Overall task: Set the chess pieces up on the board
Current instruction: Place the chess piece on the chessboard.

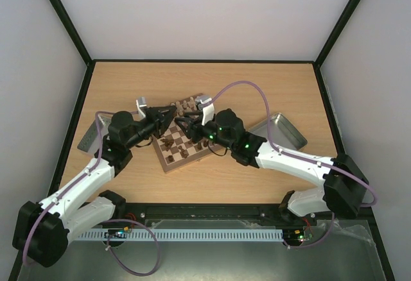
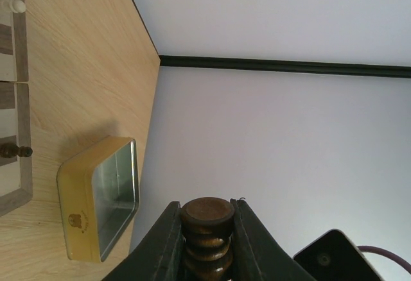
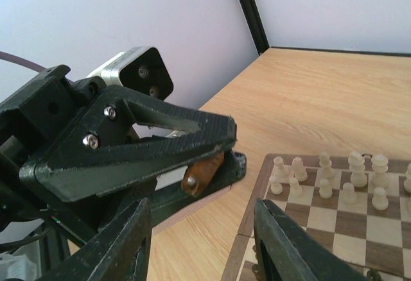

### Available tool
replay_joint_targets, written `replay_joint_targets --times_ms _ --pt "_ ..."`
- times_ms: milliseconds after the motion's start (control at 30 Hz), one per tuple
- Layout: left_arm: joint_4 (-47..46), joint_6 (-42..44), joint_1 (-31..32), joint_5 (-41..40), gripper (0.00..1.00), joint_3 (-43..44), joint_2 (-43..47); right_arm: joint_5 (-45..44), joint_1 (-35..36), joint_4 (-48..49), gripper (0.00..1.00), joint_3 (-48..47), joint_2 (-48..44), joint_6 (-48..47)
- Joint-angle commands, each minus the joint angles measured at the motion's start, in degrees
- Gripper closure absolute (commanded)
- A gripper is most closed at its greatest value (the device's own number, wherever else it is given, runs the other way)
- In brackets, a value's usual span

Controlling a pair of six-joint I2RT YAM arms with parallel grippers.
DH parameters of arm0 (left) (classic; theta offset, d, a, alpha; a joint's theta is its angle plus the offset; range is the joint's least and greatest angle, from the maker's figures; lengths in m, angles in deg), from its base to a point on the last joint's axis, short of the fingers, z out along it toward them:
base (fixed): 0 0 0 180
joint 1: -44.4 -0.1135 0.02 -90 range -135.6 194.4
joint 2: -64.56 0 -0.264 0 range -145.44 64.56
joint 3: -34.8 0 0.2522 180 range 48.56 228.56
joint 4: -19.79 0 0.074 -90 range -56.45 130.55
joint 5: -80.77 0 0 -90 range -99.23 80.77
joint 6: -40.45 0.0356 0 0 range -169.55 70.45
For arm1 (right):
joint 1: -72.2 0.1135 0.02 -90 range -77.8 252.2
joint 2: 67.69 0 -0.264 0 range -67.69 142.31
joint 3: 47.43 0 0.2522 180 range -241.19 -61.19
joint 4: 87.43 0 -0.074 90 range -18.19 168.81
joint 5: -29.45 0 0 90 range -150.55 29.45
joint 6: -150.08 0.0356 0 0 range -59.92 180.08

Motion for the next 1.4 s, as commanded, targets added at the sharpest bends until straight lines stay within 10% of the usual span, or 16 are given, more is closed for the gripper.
replay_joint_targets --times_ms 0,700,1100,1367 --pt "0.2 1.0 -0.4 1.8 0.86 0.3 -0.7 -1.6 -0.1 -0.7 0.57 -3.5 2.0 -5.9" --pt "-3.3 1.7 -0.8 5.5 0.84 1.4 -2.3 -2.2 0.0 -2.1 0.65 -6.8 6.6 -10.5" --pt "-1.8 7.1 -0.8 10.2 0.84 2.2 -2.2 -6.8 -0.1 -0.9 0.88 -9.1 7.6 -10.7" --pt "-1.3 9.5 -1.2 11.0 0.7 2.6 -1.3 -7.0 0.0 -0.3 0.91 -6.9 5.6 -10.4"
